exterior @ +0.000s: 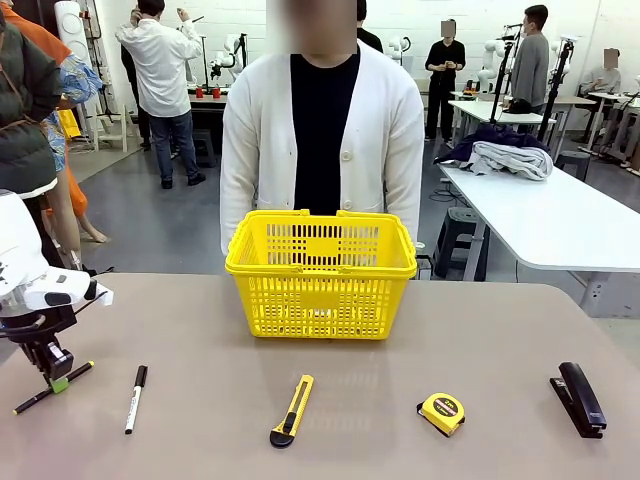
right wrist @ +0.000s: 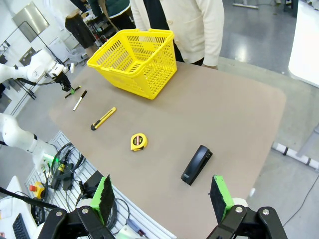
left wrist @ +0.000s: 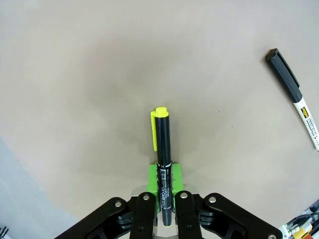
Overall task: Place the items the person wants into the basket.
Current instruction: Pick up the item the person points to and place it in the Market Basket.
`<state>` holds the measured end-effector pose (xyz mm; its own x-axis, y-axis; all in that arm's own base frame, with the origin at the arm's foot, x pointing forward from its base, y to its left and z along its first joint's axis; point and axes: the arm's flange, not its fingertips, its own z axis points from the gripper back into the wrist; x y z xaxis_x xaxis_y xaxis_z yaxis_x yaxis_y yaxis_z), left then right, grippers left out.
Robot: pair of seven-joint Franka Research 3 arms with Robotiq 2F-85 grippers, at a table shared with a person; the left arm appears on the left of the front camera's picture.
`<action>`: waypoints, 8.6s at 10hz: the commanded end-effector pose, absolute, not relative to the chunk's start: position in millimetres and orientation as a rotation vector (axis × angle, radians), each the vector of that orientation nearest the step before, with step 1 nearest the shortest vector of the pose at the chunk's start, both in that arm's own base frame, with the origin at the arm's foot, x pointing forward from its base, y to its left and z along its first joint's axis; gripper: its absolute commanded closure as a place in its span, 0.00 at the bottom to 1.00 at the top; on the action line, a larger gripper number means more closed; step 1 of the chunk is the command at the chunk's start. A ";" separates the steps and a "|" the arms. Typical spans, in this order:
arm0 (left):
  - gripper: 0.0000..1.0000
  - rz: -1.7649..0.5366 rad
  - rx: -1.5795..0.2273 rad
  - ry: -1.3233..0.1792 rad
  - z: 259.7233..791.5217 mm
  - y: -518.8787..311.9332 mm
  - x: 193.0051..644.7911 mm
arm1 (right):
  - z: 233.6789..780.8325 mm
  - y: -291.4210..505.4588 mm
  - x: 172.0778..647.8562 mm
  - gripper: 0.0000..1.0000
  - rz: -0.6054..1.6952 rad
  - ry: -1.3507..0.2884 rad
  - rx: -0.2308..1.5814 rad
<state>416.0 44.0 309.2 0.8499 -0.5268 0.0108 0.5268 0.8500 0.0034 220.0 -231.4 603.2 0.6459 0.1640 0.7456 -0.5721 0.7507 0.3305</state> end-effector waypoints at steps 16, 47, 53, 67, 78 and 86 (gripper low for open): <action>1.00 -0.884 -0.068 -0.183 630.5 71.8 437.9 | 603.4 -231.8 220.4 0.00 0.461 -0.773 0.601; 0.89 -1.645 -0.054 -0.051 453.7 -351.4 686.5 | 603.4 -231.8 220.4 0.00 0.461 -0.773 0.601; 0.89 -1.632 -0.075 0.036 411.7 -345.6 700.6 | 603.4 -231.8 220.4 0.00 0.461 -0.773 0.601; 0.00 -1.693 -0.088 0.007 413.2 -361.0 679.3 | 603.4 -231.8 220.4 0.00 0.461 -0.773 0.601; 0.00 -1.664 -0.015 -0.126 573.5 -250.8 518.1 | 603.4 -231.8 220.4 0.00 0.461 -0.773 0.601; 0.00 -1.416 -0.031 -0.372 628.9 -36.0 403.0 | 603.4 -231.8 220.4 0.00 0.461 -0.773 0.601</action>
<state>404.5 -31.8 639.1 0.1127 -0.9626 0.2463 0.9697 0.1606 0.1843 219.1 -231.7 603.1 0.6497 0.1639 0.7423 -0.5688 0.7527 0.3316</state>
